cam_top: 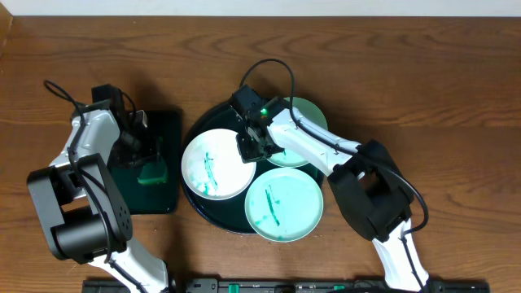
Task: Clean dirty plates on tray and stack at the side
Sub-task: 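Grasp the green sponge from the basin with the left gripper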
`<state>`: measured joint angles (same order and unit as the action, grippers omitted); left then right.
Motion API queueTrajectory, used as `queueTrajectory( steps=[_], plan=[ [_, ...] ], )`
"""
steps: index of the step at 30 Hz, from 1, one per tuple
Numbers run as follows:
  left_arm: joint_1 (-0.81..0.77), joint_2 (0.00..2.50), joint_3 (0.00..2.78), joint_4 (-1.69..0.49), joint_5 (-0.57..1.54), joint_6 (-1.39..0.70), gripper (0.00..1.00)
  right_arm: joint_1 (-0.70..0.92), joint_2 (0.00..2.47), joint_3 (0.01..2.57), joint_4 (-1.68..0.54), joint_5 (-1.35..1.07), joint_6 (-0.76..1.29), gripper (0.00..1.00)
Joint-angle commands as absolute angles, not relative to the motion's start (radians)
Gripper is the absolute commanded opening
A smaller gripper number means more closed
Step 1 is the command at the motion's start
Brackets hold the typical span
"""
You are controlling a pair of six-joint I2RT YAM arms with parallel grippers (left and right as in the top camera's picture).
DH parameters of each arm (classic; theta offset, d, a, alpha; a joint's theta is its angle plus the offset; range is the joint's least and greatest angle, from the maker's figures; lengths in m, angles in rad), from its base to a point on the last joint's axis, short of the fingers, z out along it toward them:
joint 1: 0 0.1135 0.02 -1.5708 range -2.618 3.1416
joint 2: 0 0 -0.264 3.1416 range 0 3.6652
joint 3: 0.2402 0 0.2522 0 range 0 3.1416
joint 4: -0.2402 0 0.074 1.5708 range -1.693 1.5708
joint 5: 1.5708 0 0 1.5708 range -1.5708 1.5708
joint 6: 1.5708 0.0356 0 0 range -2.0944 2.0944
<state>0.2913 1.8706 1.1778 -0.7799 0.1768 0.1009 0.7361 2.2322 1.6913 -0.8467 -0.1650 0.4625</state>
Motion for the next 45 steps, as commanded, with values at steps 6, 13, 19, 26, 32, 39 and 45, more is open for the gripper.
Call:
queueTrajectory(
  steps=[6,13,19,26,32,39,45],
  plan=[
    [0.290,1.890,1.040,-0.667,0.168,0.088,0.08,0.733,2.263,1.685,-0.841,-0.163,0.444,0.01],
    [0.290,1.844,1.100,-0.740,0.168,0.084,0.07,0.733,2.263,1.685,-0.840,-0.163,0.444,0.01],
    [0.290,1.677,1.180,-0.846,0.175,0.042,0.08,0.733,2.263,1.685,-0.839,-0.164,0.444,0.01],
    [0.286,1.473,1.180,-0.907,0.284,0.024,0.07,0.727,2.263,1.685,-0.831,-0.183,0.444,0.01],
    [0.184,1.446,1.177,-0.934,0.310,-0.086,0.07,0.725,2.263,1.685,-0.830,-0.189,0.444,0.01],
    [-0.013,1.521,1.112,-0.880,0.154,-0.314,0.07,0.725,2.263,1.685,-0.831,-0.189,0.444,0.01],
    [-0.095,1.643,1.032,-0.739,0.118,-0.414,0.07,0.725,2.263,1.685,-0.830,-0.189,0.444,0.01]
  ],
)
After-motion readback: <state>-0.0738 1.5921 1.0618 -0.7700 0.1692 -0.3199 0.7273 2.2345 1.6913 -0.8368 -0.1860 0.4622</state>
